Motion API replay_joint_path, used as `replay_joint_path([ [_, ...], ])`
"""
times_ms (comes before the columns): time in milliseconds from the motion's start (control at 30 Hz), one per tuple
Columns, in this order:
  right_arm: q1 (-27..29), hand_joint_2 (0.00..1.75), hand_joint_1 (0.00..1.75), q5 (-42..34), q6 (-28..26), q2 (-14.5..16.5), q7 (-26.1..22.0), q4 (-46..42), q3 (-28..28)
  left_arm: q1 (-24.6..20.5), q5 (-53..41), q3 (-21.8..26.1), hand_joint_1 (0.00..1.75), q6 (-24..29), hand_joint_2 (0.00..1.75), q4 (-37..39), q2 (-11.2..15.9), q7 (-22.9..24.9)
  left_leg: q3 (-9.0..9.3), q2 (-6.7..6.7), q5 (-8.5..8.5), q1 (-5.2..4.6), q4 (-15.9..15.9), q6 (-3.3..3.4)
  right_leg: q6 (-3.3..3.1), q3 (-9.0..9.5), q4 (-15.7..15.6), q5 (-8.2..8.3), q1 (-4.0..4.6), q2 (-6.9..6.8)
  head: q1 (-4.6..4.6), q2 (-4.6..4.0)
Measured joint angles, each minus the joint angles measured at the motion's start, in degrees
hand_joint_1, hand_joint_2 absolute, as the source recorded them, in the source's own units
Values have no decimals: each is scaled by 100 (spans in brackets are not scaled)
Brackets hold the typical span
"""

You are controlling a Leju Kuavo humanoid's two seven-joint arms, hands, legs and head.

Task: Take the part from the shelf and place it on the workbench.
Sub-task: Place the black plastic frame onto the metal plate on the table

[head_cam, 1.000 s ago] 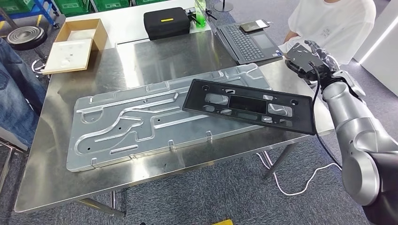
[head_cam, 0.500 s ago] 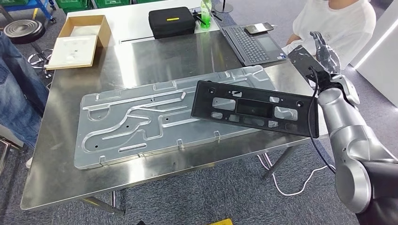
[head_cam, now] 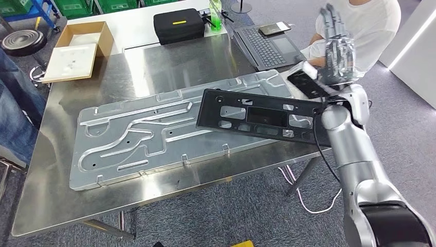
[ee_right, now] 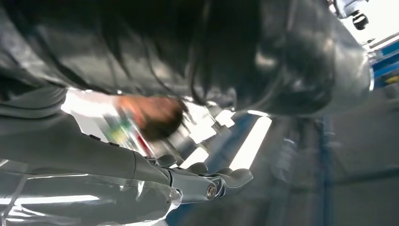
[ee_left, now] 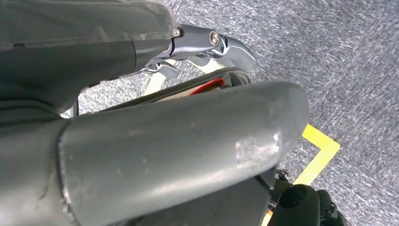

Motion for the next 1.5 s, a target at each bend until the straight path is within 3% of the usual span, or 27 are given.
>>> replay_joint_path([
  [67, 160, 0, 0, 835, -178, 165, 338, -425, 575, -23, -7, -22, 0, 0, 0, 0, -11, 27, -234, 1, -92, 19, 436, -16, -16, 9, 1, -9, 19, -6, -1, 0],
  [100, 218, 0, 0, 1138, -250, 229, 484, -574, 868, -37, -8, -31, 0, 0, 0, 0, -17, 39, -209, 5, 19, 19, 338, -4, -18, 17, 2, -15, 26, -23, -1, 0],
  [167, 271, 0, 0, 1434, -347, 327, 711, -804, 1367, -71, -7, -46, 0, 1, 0, 0, -25, 60, 103, 78, 402, 1, -374, 46, -11, 38, 1, -31, 36, -95, -1, 0],
  [233, 266, 0, 0, 1512, -396, 380, 854, -977, 1751, -103, -3, -64, 0, 3, 0, 0, -30, 72, 402, 199, 634, -56, -1011, 99, 22, 52, -2, -51, 55, -190, 0, 0],
  [267, 259, 0, 0, 1545, -409, 393, 902, -1031, 1915, -113, 1, -71, 0, 5, 0, 0, -32, 75, 459, 224, 664, -83, -1148, 120, 44, 57, -7, -57, 61, -238, 1, 0],
  [333, 248, 0, 0, 1594, -430, 404, 976, -1088, 2195, -117, 10, -77, 0, 7, 0, 0, -33, 84, 459, 135, 691, -95, -1197, 163, 94, 74, -27, -62, 65, -322, 3, 0],
  [400, 224, 0, 0, 1602, -451, 412, 1015, -1123, 2373, -105, 20, -79, 0, 7, 0, 0, -33, 99, 484, 52, 743, -68, -1265, 222, 141, 50, 72, -155, 57, -282, 4, 0],
  [433, 198, 0, 0, 1593, -462, 413, 1023, -1138, 2418, -102, 24, -80, 0, 7, 0, 0, -32, 107, 497, 13, 768, -53, -1298, 251, 157, -26, 257, -282, 54, -209, 4, 0],
  [533, 155, 0, 0, 1578, -478, 413, 1034, -1151, 2495, -102, 28, -82, 0, 8, 0, 0, -31, 126, 497, -121, 785, -48, -1305, 282, 179, -487, 1270, -775, 48, -24, 3, 0],
  [567, 161, 0, 0, 1577, -478, 412, 1038, -1150, 2518, -97, 28, -82, 0, 9, 0, 0, -32, 131, 497, -178, 784, -48, -1298, 283, 184, -590, 1477, -812, 45, -11, 4, 0],
  [600, 163, 0, 0, 1574, -478, 411, 1043, -1151, 2540, -87, 28, -82, 0, 9, 0, 0, -32, 137, 497, -236, 782, -48, -1287, 283, 183, -595, 1470, -732, 41, -4, 4, 0],
  [633, 156, 0, 0, 1569, -477, 410, 1047, -1153, 2563, -78, 24, -83, 0, 9, 0, 0, -32, 146, 496, -296, 776, -48, -1270, 279, 176, -495, 1249, -558, 35, 10, 4, 0],
  [667, 142, 0, 0, 1560, -477, 410, 1049, -1157, 2578, -71, 19, -85, 0, 8, 0, 0, -32, 157, 495, -359, 766, -46, -1247, 269, 164, -320, 875, -341, 29, 67, 4, 0],
  [733, 106, 0, 0, 1543, -475, 417, 1050, -1165, 2601, -74, 7, -92, 0, 5, 0, 0, -36, 181, 460, -470, 743, -49, -1192, 233, 141, -8, 219, -93, 15, 270, 3, 0],
  [800, 83, 0, 0, 1539, -478, 433, 1049, -1165, 2635, -80, 3, -102, 0, 5, 0, 0, -34, 202, 408, -564, 742, -27, -1165, 174, 120, 82, 14, -86, 25, 359, 3, 0],
  [867, 67, 0, 0, 1540, -485, 483, 1047, -1163, 2696, -78, 18, -110, 0, 16, 0, 0, -13, 227, 379, -624, 747, 3, -1160, 111, 74, 100, -31, -65, 34, 260, 3, 0],
  [933, 31, 0, 0, 1543, -490, 570, 1038, -1162, 2768, -83, 53, -111, 0, 48, 0, 0, 21, 250, 283, -464, 617, -2, -966, 45, 12, 135, -86, -43, 19, 148, -2, 0],
  [1000, -16, 0, 0, 1549, -489, 629, 1021, -1153, 2837, -118, 105, -111, 0, 87, 0, 0, 46, 252, -11, -215, 306, 11, -365, -20, -28, 156, -113, -42, 23, 12, -7, 0],
  [1067, -40, 0, 0, 1554, -492, 658, 1012, -1129, 2906, -145, 178, -107, 0, 120, 0, 0, 61, 235, -339, -120, 84, 53, 263, -67, -42, 159, -112, -56, 35, -138, -7, 0],
  [1100, -43, 0, 0, 1556, -505, 679, 1011, -1116, 2937, -142, 211, -101, 0, 130, 0, 0, 66, 221, -391, -96, 110, 72, 348, -83, -40, 161, -111, -64, 36, -208, -7, 0],
  [1133, -44, 0, 0, 1555, -525, 704, 1011, -1107, 2962, -131, 236, -93, 0, 136, 0, 0, 72, 208, -327, -67, 236, 88, 211, -94, -32, 168, -110, -74, 35, -273, -8, 0],
  [1233, -64, 0, 0, 1553, -594, 763, 1011, -1100, 3001, -90, 256, -77, 0, 143, 0, 0, 92, 192, 228, 230, 713, 77, -869, -75, 26, 210, -103, -121, 52, -433, -6, 0],
  [1300, -74, 0, 0, 1554, -642, 769, 1015, -1099, 3010, -68, 265, -70, 0, 150, 0, 0, 103, 193, 377, 332, 764, 27, -1178, -15, 83, 232, -100, -153, 77, -529, -3, 0],
  [1367, -77, 0, 0, 1554, -704, 768, 1027, -1099, 3009, -30, 274, -64, 0, 154, 0, 0, 126, 195, 386, 216, 774, 7, -1206, 68, 148, 259, -104, -185, 75, -626, -3, 0],
  [1433, -86, 0, 0, 1541, -755, 764, 1046, -1106, 2987, 9, 286, -60, 0, 161, 0, 0, 150, 205, 419, 100, 797, 15, -1251, 145, 204, 223, 45, -311, 45, -478, -3, 0],
  [1500, -94, 0, 0, 1516, -785, 745, 1059, -1115, 2938, 8, 302, -53, 0, 173, 0, 0, 167, 232, 441, 3, 809, 20, -1275, 211, 218, -31, 594, -611, 26, -175, -3, 0],
])
